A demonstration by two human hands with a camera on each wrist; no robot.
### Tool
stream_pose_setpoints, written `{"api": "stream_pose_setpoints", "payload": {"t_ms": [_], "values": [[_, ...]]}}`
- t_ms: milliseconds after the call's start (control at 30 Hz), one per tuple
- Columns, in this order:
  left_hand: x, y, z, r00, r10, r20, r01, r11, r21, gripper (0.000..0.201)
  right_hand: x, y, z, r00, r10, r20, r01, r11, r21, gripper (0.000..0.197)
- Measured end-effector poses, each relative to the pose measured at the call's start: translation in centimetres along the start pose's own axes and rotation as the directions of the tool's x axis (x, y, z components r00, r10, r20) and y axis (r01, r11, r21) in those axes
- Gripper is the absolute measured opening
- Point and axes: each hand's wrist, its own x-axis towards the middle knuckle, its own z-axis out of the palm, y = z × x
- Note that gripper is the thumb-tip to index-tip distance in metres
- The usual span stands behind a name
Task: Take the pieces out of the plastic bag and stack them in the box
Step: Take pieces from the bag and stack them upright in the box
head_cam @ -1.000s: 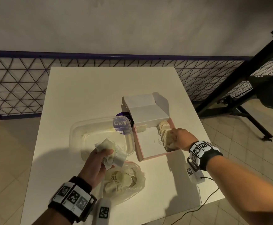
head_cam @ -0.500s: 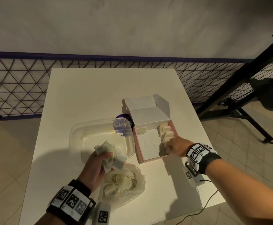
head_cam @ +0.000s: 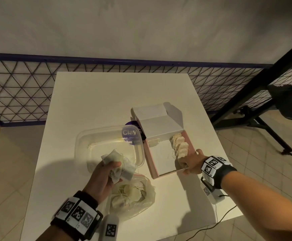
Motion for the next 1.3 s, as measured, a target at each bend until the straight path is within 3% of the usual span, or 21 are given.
{"api": "stream_pose_setpoints", "payload": {"t_ms": [133,267,400,500,667,733,800,867,933,1000,1100,1200,1300], "values": [[-0.3,0.1,0.4,0.999,0.034,-0.007,-0.034,0.999,-0.003,0.012,0.1,0.0,0.2,1.0,0.006,-0.023,-0.006,1.0,-0.005,0.016],[-0.5,0.1,0.7,0.999,0.032,-0.017,-0.032,0.999,0.006,0.018,0.2,-0.4,0.4,1.0,0.018,0.008,-0.018,0.998,-0.061,0.03],[-0.5,0.1,0.7,0.998,0.041,-0.037,-0.04,0.999,0.015,0.011,0.1,-0.5,0.5,1.0,0.027,-0.012,-0.028,0.996,-0.084,0.023],[-0.5,0.1,0.3,0.999,0.035,-0.028,-0.034,0.999,0.008,0.012,-0.1,-0.1,0.8,0.992,0.045,-0.114,-0.044,0.999,0.018,0.011],[-0.5,0.3,0.0,1.0,0.016,-0.017,-0.016,0.999,-0.029,0.02,-1.3,0.8,0.0,0.983,0.037,-0.182,0.006,0.973,0.229,0.02],[-0.6,0.3,0.1,1.0,0.007,-0.025,-0.008,0.998,-0.055,0.025,-2.1,1.2,-0.9,0.965,0.037,-0.258,0.079,0.901,0.426,0.018],[-0.9,0.7,0.2,0.999,-0.004,-0.035,0.0,0.994,-0.108,0.032,-3.2,0.1,-2.4,0.921,0.06,-0.386,0.204,0.769,0.606,0.026],[-1.4,1.1,0.4,0.999,-0.015,-0.04,0.01,0.99,-0.14,0.031,-4.6,-3.1,-4.1,0.86,0.04,-0.509,0.344,0.691,0.636,0.028],[-2.0,1.5,0.6,0.999,-0.025,-0.038,0.02,0.989,-0.144,0.025,-6.1,-7.3,-5.6,0.822,-0.093,-0.562,0.497,0.597,0.63,0.035],[-2.7,1.8,0.7,1.0,-0.028,-0.013,0.026,0.991,-0.133,0.031,-6.9,-11.2,-5.9,0.804,-0.238,-0.545,0.592,0.41,0.694,0.047],[-4.0,2.2,1.0,0.999,-0.007,0.051,0.014,0.99,-0.14,0.048,-6.6,-15.1,-5.4,0.848,-0.216,-0.485,0.522,0.178,0.834,0.043],[-5.2,2.3,1.0,0.992,0.02,0.127,0.001,0.987,-0.16,0.049,-6.2,-17.2,-4.6,0.864,-0.112,-0.491,0.504,0.161,0.849,0.035],[-6.2,2.2,0.6,0.987,0.068,0.143,-0.047,0.988,-0.145,0.05,-6.7,-17.7,-4.1,0.853,-0.062,-0.518,0.521,0.048,0.852,0.009]]}}
